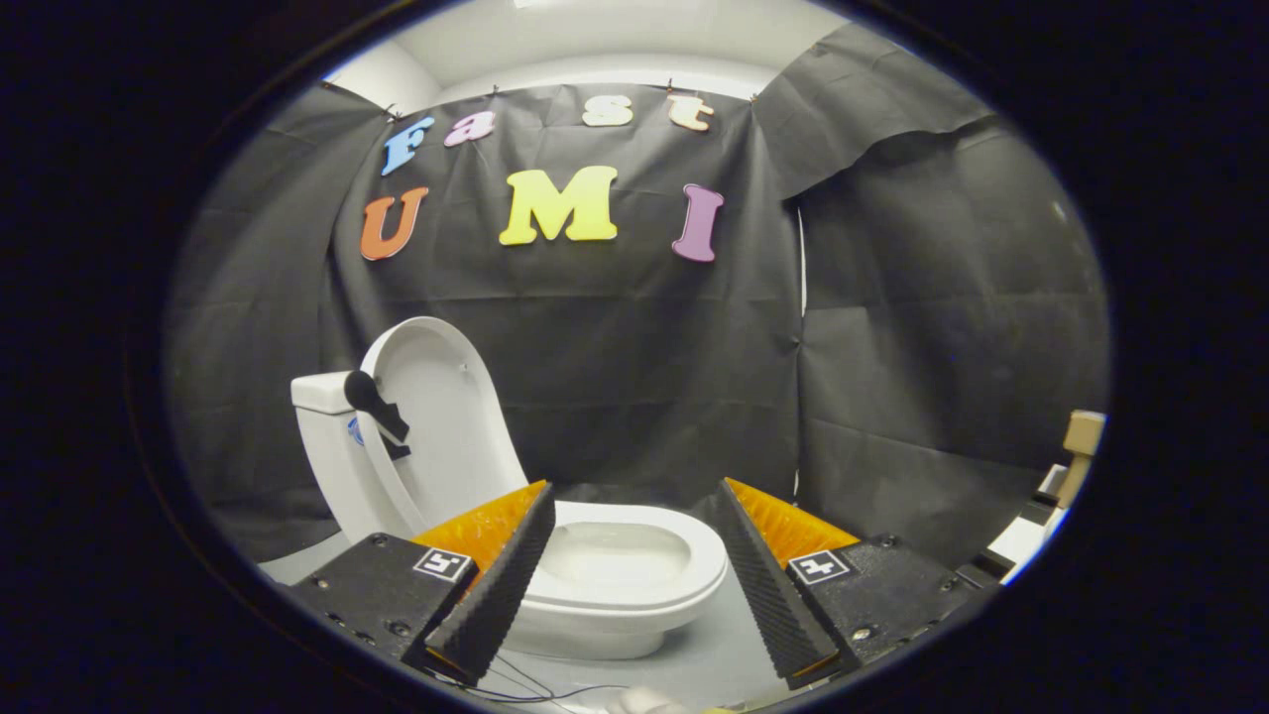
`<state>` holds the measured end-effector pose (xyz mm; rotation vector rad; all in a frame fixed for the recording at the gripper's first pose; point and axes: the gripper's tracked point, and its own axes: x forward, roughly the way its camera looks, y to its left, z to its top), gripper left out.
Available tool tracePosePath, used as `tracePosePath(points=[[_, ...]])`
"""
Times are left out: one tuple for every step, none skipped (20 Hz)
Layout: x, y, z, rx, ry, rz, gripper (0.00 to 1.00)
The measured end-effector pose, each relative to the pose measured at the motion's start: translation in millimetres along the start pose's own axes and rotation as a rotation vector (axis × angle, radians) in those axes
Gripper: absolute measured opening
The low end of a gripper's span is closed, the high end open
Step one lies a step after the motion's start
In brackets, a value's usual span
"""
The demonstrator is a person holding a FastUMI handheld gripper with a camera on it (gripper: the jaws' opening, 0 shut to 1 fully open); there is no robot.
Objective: Open the toilet lid.
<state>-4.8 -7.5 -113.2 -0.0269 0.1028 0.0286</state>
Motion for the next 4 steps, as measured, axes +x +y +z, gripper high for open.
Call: tracePosePath(points=[[0.3, -0.4, 0.1, 0.002, 0.002, -0.001, 1.0], [0.7, -0.3, -0.8, 0.004, 0.004, 0.0, 1.0], [0.6, -0.2, 0.7, 0.007, 0.003, 0.001, 1.0], [-0.6, -0.4, 1.8, 0.008, -0.002, 0.002, 1.0]])
